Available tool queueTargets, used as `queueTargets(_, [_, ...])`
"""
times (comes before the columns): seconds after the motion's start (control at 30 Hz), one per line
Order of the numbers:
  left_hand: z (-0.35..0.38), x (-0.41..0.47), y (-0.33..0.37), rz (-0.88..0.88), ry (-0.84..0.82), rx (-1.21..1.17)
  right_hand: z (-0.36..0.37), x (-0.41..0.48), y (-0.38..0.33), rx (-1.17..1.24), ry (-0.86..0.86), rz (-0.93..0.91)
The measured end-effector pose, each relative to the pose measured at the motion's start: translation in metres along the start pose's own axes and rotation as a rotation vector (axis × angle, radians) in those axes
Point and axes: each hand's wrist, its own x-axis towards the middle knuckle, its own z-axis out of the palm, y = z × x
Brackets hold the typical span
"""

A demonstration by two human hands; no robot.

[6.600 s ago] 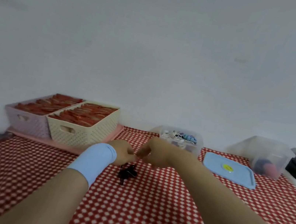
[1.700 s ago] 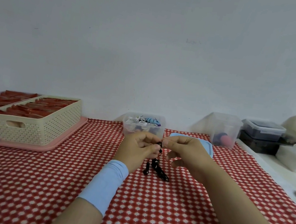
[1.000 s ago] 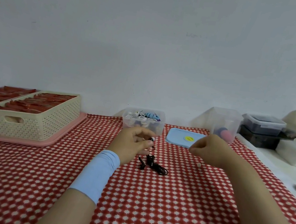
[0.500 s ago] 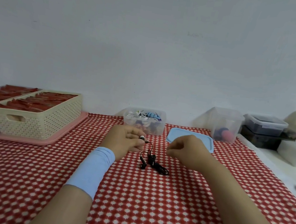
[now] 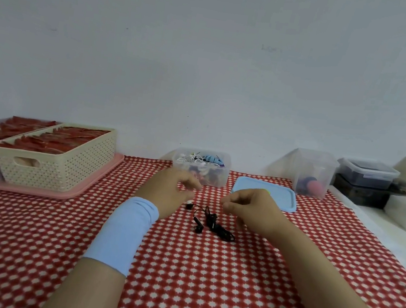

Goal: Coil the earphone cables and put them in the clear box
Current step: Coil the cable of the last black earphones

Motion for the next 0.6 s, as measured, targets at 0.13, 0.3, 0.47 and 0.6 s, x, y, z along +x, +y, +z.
queueTargets(0.13, [0.007, -0.005, 0.01, 0.054, -0.326, 0.089, 0.0, -0.002, 0.0, 0.056, -0.004, -0.004])
queueTargets(0.3, [0.011, -0.001, 0.005, 0.046, -0.446, 0.149, 0.0, -0.003, -0.002, 0.086, 0.009, 0.023])
queueTargets(0.47, [0.013, -0.003, 0.004, 0.016, -0.321, -0.101, -0.001, -0.003, -0.004, 0.168, 0.053, 0.034])
queueTargets(0.6, [0.017, -0.004, 0.01, -0.059, -0.113, -0.579, -0.003, 0.0, -0.005, 0.365, 0.073, 0.066])
